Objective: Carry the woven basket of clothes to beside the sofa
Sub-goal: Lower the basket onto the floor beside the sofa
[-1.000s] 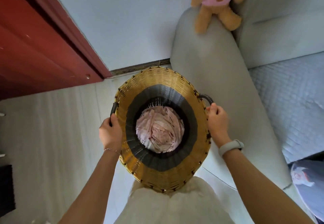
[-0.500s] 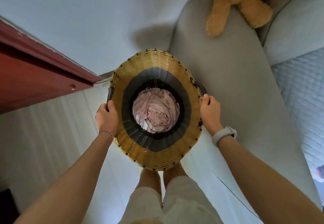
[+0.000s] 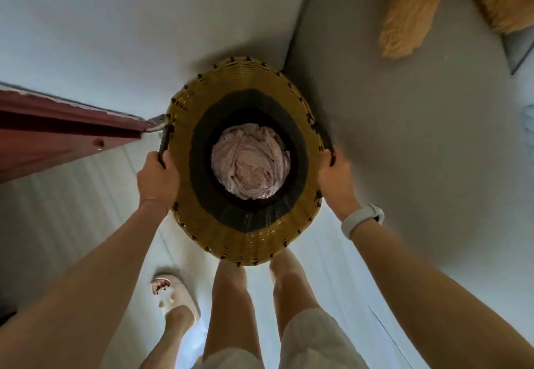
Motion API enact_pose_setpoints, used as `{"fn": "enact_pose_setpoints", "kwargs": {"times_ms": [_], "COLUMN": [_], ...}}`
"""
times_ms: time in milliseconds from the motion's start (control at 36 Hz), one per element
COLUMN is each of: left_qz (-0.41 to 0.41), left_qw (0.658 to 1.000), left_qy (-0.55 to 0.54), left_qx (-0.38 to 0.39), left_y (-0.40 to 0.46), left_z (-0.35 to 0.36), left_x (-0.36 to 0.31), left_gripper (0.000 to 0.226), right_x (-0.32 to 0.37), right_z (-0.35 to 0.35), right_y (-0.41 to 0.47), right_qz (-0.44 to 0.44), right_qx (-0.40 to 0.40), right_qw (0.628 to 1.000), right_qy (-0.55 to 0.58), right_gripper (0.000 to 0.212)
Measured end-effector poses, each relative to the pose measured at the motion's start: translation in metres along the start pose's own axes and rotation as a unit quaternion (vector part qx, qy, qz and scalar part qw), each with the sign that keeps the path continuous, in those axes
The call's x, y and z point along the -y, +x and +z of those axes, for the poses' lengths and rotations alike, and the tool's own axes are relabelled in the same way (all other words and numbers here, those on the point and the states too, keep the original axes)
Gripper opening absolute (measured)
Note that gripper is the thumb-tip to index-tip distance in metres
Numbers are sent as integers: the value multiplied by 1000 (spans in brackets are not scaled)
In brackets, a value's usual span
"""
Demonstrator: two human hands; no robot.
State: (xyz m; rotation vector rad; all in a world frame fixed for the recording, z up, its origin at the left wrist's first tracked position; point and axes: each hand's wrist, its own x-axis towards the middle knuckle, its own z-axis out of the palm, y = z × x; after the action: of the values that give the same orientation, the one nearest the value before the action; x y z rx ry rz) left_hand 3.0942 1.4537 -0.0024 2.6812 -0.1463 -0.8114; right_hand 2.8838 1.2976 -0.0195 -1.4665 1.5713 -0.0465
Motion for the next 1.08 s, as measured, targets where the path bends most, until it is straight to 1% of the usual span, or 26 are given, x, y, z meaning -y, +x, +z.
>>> {"fn": "enact_pose_setpoints", "kwargs": {"times_ms": [111, 194, 333, 417, 472, 528, 583, 667, 750, 861, 972, 1028, 1083], "left_qz": [34, 34, 13, -13, -16, -1, 33, 115, 181, 255, 306, 331, 339], "left_qw": [998, 997, 994, 989, 985, 978, 969, 962, 952, 934, 907, 892, 885], "left_qy": [44, 71, 108, 143, 163, 204, 242, 245, 240, 241, 279, 295, 306], "left_qx": [-5, 1, 22, 45, 50, 48, 38, 42, 58, 62, 81, 86, 91], "left_y": [18, 25, 31, 27, 26, 31, 44, 66, 84, 108, 133, 143, 150], "left_z": [3, 2, -6, -11, -12, -11, -7, 3, 15, 30, 48, 55, 61], "left_x": [-2, -2, 3, 12, 15, 14, 7, -11, -35, -67, -83, -88, -91], "left_gripper": [38, 38, 39, 38, 39, 44, 46, 51, 59, 61, 63, 65, 66], "right_x": [8, 17, 39, 52, 56, 56, 51, 37, 16, -18, -39, -44, -46], "right_z": [8, 12, 22, 25, 25, 22, 19, 17, 23, 40, 53, 55, 55], "right_y": [6, 5, 4, 8, 14, 21, 28, 26, 13, -6, -10, -6, 0], "right_qz": [-32, -54, -79, -94, -116, -135, -140, -100, -19, 94, 171, 184, 162], "right_qx": [-18, -14, -3, -14, -27, -43, -67, -92, -92, -68, -49, -56, -68], "right_qw": [999, 997, 994, 988, 981, 974, 969, 977, 986, 987, 980, 976, 977], "right_qy": [-26, -45, -79, -124, -154, -179, -190, -167, -139, -114, -95, -101, -124], "right_gripper": [32, 32, 34, 32, 32, 34, 38, 47, 52, 53, 58, 61, 61]}}
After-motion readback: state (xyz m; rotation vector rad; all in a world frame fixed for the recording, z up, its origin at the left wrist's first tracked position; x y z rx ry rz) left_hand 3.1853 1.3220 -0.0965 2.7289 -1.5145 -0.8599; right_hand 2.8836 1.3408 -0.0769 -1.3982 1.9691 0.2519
